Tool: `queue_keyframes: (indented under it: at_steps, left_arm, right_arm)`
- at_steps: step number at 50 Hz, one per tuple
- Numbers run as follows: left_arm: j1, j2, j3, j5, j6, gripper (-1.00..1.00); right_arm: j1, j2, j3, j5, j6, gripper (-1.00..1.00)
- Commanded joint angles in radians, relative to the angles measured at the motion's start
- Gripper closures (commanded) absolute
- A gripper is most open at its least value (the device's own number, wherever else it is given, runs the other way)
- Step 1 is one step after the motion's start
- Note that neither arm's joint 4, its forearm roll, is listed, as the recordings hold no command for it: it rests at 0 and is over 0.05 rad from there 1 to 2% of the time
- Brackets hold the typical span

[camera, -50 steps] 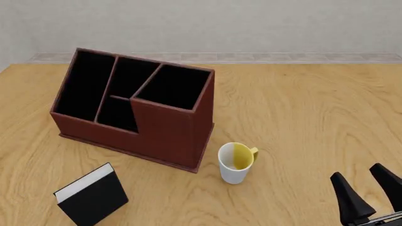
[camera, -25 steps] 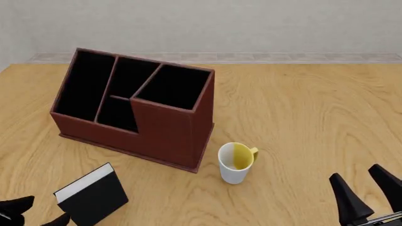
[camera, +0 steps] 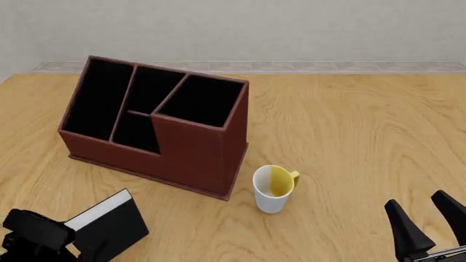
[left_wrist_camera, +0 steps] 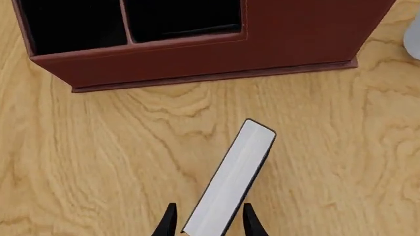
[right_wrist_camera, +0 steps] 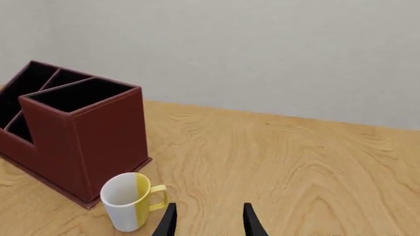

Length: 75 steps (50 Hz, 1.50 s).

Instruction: Pick up the book and place it in the right compartment of the caddy.

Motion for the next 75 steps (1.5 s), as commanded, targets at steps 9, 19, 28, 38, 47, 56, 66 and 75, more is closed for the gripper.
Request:
queue_keyframes:
  at_steps: [9,19,28,38,47,56,66,75]
  left_arm:
    - [0.010,0.119,0.022,-0.120,0.021,-1.00]
    - [0.001,0.070,0.004,-0.074,0.025,1.00]
    - [-0.004,0.006,-0.028,-0.001,0.027,1.00]
    - [-0.039,-0.190,-0.118,0.239,0.026,1.00]
    - [-0.066,-0.279,-0.196,0.369,0.026,1.00]
    - [-0.108,-0.360,-0.289,0.504,0.014,1.00]
    - [-0.203,-0.425,-0.433,0.683,-0.066,1.00]
    - [-0.256,-0.377,-0.616,0.764,-0.100,1.00]
  right_arm:
    - [-0.016,0.000,0.001,0.001,-0.001,-1.00]
    - [-0.013,0.000,0.009,-0.001,0.001,-1.00]
    - [-0.013,0.000,0.010,-0.001,0.002,-1.00]
    - [0.000,0.000,0.015,-0.002,0.003,-1.00]
    - [0.010,0.000,0.014,-0.003,0.005,-1.00]
    - [0.011,0.000,0.013,-0.005,0.009,-1.00]
    - [0.021,0.000,0.016,-0.007,0.016,-1.00]
    - [0.027,0.000,0.017,-0.009,0.026,-1.00]
